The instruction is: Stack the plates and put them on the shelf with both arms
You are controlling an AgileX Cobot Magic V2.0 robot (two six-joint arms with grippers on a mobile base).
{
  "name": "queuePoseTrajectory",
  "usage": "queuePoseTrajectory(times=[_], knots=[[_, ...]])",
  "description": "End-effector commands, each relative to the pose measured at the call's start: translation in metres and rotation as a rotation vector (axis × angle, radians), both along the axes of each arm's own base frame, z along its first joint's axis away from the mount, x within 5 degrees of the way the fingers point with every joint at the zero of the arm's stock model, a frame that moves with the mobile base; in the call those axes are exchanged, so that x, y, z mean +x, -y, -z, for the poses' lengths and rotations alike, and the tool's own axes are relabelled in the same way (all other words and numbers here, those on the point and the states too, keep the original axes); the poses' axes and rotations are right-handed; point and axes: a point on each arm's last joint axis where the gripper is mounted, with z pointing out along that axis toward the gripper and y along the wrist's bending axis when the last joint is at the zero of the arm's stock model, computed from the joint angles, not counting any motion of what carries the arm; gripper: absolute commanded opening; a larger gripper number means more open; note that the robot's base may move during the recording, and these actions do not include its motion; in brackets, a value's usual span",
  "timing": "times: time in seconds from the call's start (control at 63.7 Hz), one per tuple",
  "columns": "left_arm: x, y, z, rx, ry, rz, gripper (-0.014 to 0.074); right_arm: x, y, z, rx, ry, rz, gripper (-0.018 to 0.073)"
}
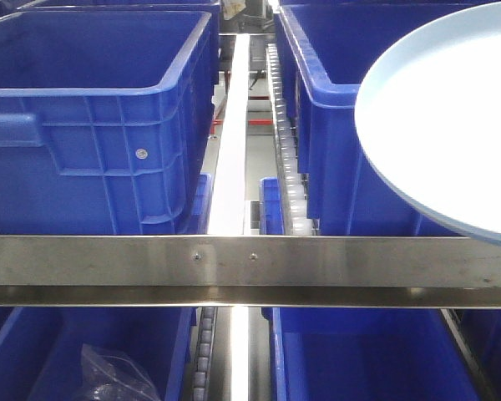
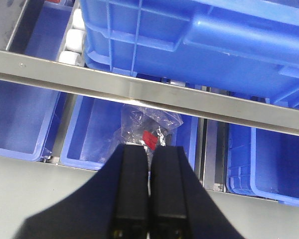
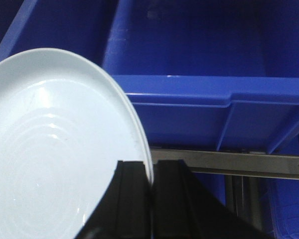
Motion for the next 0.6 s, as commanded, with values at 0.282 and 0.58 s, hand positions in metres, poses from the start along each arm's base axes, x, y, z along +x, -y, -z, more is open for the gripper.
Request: queuePoseTrajectory(times=[0.282,0.58], knots=[[0.005,0.001,-0.014,-0.015,0.1,0.0,0.0083,0.023,-0.008,-0.039,0.023,0.27,-0.052,0.0057],[0.005,0.001,-0.014,-0.015,0.1,0.0,0.0083,0.099,-0.001,-0.111,-0.123,0.34,0.022,0.0057]])
